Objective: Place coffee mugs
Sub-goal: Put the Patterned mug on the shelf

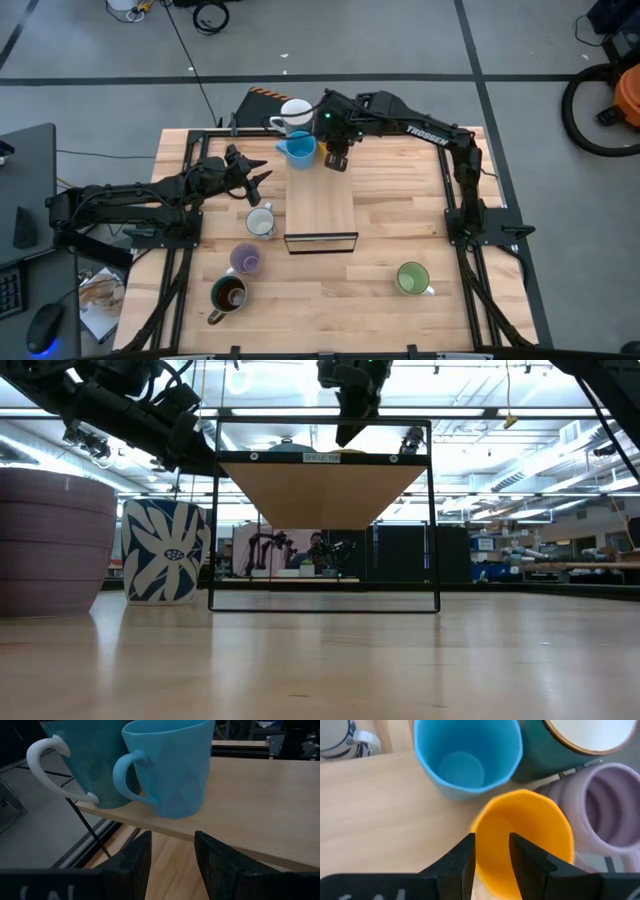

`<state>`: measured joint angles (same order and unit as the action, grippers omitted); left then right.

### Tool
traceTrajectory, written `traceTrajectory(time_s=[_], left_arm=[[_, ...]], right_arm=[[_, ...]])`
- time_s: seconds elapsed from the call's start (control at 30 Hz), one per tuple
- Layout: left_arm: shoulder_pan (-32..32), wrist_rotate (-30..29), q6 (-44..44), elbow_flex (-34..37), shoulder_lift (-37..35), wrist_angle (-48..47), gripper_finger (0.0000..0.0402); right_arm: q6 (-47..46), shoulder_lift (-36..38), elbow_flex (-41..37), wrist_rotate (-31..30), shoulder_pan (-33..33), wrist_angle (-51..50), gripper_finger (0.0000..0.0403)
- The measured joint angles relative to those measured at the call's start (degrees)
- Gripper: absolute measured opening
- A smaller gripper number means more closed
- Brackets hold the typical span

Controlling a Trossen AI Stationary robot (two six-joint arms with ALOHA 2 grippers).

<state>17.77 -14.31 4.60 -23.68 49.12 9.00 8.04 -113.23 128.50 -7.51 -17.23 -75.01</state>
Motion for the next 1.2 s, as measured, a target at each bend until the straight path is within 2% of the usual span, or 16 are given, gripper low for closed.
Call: traceTrajectory(time_s=[0.1, 0.3, 0.43, 0.57, 0.77, 1.07, 1.2], left_arm=[[0.0, 0.0, -0.5, 0.0, 0.0, -0.2, 0.0155], [0.0, 0.0, -1.2, 0.0, 0.0, -2.0, 0.0155], [0.0, 0.7, -2.5, 0.0, 0.0, -2.1, 0.0155], [0.0, 4.9, -2.9, 0.0, 0.0, -2.1, 0.0155], [-0.7, 11.5, -2.7, 0.8, 0.0, -2.0, 0.0155], [-5.7, 11.7, 0.8, 0.8, 0.0, 0.6, 0.0155], [-7.8, 11.6, -1.3, 0.8, 0.0, 1.4, 0.0155]], right_arm=[[0.1, 0.1, 0.7, -0.6, 0.3, -2.1, 0.0125], [-0.2, 1.7, 0.7, -8.6, 3.3, -5.8, 0.0124], [-2.3, 3.8, -0.3, -8.9, 4.7, -7.3, 0.0123], [-5.0, 6.1, -3.8, -9.0, 5.6, -8.0, 0.0123], [-7.0, 12.7, -17.4, -8.1, 8.0, -1.6, 0.0123], [-8.4, 29.4, -45.3, -9.3, 11.6, 17.5, 0.0123], [-7.1, 37.5, -57.1, -9.5, 12.0, 27.9, 0.0123]])
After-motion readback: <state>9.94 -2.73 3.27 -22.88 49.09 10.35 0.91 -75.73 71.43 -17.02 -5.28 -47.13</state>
